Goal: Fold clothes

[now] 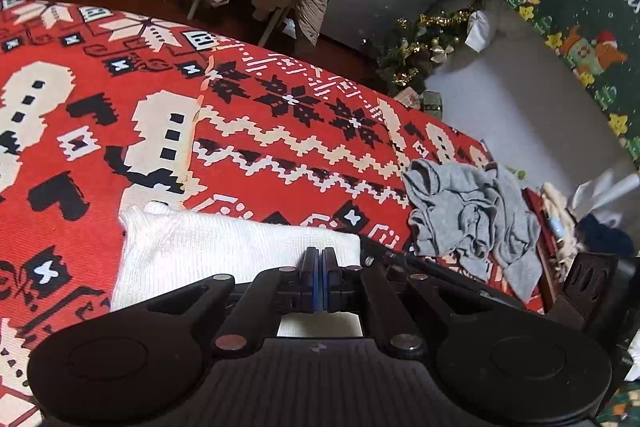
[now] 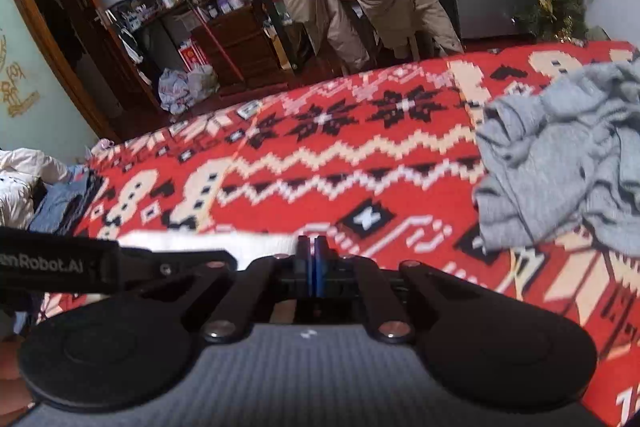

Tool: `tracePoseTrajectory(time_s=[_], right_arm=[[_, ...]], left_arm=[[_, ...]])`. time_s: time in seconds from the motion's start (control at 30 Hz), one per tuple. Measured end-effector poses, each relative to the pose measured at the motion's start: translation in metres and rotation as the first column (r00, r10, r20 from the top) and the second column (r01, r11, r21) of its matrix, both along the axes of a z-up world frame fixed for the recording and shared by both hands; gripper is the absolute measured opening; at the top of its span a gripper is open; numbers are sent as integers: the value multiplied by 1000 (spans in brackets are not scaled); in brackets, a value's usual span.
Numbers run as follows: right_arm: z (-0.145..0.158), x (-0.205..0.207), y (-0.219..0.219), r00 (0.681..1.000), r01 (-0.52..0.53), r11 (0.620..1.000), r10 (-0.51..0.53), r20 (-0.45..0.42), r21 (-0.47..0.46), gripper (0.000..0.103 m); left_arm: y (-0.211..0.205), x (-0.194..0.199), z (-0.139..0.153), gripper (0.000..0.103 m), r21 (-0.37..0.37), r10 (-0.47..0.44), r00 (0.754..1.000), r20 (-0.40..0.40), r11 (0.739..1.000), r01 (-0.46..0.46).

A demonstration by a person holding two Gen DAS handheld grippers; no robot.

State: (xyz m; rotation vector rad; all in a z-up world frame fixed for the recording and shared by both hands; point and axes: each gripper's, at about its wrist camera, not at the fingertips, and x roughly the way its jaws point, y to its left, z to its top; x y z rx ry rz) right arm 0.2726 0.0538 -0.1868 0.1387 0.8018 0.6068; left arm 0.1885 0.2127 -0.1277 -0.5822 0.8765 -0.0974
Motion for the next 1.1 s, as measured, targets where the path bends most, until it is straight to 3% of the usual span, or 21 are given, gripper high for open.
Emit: tracePoseTrajectory(time_s=[0.2,0.43,0.53,0.67,0.83,1.1], right_arm=[[18,0,-6,999,24,1000,-24,24,-11,6],[48,-32,-37,999,31,996,-28,-36,80,8],[60,-55,-49,998,25,994,-19,-61,104,12],[74,-89,-54,999,4,999,-2,-37,52,21],[74,-122,-64,996,20,998,-14,-89,68,26],[62,-129,-55,995,42,999,-39,-96,30,33]], left_arm=[[9,-3,8,5,-44,31,1000,-2,999,-31],[36,-34,41,5,-18,92,996,6,996,-91],[50,-61,56,16,20,123,992,-8,992,-123],[59,-101,69,31,60,140,990,-16,989,-138],[59,-132,60,41,32,110,992,-59,994,-108],[56,-117,32,42,26,99,990,-96,995,-97]])
